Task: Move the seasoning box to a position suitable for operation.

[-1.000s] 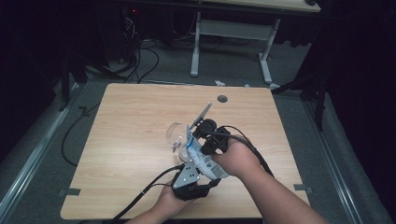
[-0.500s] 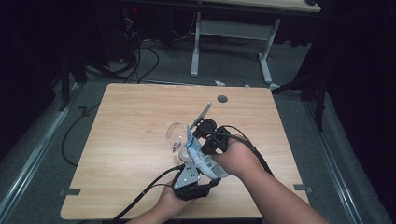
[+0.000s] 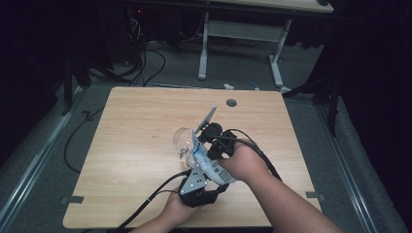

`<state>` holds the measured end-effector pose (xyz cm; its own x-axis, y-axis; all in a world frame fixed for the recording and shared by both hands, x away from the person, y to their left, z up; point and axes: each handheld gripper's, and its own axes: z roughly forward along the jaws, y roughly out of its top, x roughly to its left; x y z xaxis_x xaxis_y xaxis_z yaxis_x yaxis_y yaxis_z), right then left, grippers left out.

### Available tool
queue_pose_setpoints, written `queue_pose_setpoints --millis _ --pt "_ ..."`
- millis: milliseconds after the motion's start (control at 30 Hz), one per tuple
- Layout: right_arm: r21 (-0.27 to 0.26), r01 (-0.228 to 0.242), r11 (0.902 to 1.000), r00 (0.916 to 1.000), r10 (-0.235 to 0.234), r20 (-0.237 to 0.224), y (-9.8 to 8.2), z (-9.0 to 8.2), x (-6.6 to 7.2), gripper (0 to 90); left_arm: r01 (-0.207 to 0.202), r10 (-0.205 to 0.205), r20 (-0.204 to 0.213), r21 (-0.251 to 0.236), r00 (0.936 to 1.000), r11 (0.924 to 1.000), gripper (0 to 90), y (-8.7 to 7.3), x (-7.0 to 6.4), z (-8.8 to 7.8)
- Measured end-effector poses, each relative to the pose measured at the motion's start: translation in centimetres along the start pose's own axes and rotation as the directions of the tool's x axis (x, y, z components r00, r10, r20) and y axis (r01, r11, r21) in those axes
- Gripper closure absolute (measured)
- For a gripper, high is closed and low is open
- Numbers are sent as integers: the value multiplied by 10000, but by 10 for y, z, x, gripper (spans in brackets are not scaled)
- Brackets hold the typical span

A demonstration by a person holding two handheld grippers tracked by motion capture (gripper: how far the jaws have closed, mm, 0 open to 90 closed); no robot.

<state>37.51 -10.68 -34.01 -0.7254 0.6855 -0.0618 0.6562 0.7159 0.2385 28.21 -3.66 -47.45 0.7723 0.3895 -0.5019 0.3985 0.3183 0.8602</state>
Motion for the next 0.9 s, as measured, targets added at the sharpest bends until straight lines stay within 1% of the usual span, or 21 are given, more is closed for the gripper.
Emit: queue_pose_setpoints --millis 267,367,500,700,733,900 --pt "-62 39 10000 10000 -39 14 2 0 1 889 -10 9 -27 -54 10000 10000 552 1 1 0" --pt "-72 -55 10000 10000 55 74 2 -1 1 891 -23 23 -9 -93 10000 10000 553 2 1 0" --pt "-114 -30 9999 10000 30 71 1 -2 1 891 -50 50 15 -90 10000 9999 553 2 0 0" --pt "-88 -2 10000 9999 3 109 1 -3 0 891 -14 15 48 -114 10000 9999 553 2 -1 1" --pt "-73 -94 9999 9999 95 112 0 -3 0 891 -25 25 50 -105 10000 9999 553 2 -1 2" --pt "-63 -65 10000 9999 66 102 -1 -3 -1 891 -63 63 62 -61 10000 10000 553 1 -1 2"
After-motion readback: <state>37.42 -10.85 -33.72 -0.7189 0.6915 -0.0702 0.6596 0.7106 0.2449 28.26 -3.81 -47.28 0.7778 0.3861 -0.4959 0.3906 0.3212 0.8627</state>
